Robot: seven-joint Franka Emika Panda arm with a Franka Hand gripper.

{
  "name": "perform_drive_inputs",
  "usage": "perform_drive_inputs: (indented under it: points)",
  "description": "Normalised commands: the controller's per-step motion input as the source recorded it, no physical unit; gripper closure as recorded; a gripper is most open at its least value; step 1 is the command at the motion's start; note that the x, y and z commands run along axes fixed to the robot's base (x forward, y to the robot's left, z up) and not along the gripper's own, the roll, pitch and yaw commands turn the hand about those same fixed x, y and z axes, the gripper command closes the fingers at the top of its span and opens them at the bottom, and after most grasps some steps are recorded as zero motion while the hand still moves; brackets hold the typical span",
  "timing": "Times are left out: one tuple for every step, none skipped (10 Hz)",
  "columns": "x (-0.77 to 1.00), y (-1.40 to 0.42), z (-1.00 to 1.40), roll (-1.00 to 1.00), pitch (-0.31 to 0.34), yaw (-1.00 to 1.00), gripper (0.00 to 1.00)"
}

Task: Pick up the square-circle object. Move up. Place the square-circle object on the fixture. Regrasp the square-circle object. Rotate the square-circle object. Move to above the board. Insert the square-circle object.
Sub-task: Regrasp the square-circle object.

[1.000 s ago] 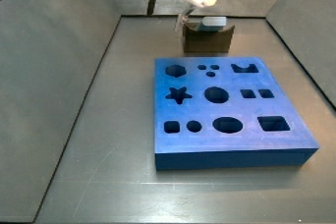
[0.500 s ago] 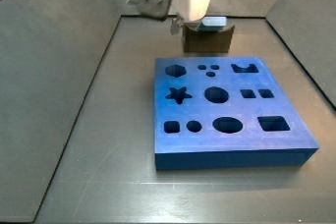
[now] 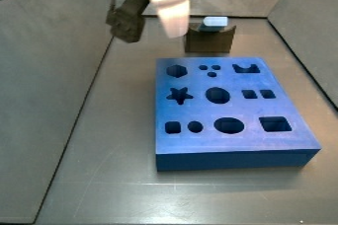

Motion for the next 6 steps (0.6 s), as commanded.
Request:
perform_drive_inputs:
  points:
    - [0.0, -0.02, -0.04, 1.0, 0.281, -0.9, 0.0]
    - [0.01, -0.02, -0.05, 0.98, 0.388, -0.85, 0.0]
    - [0.03, -0.02, -0.06, 0.74, 0.544, -0.57, 0.0]
    - [0.04, -0.02, -0.05, 0.55, 0.629, -0.36, 0.0]
    - [0.07, -0.01, -0.04, 0.36, 0.664, -0.09, 0.0]
    - [0.07, -0.02, -0.04, 0.28, 0.636, 0.08, 0.0]
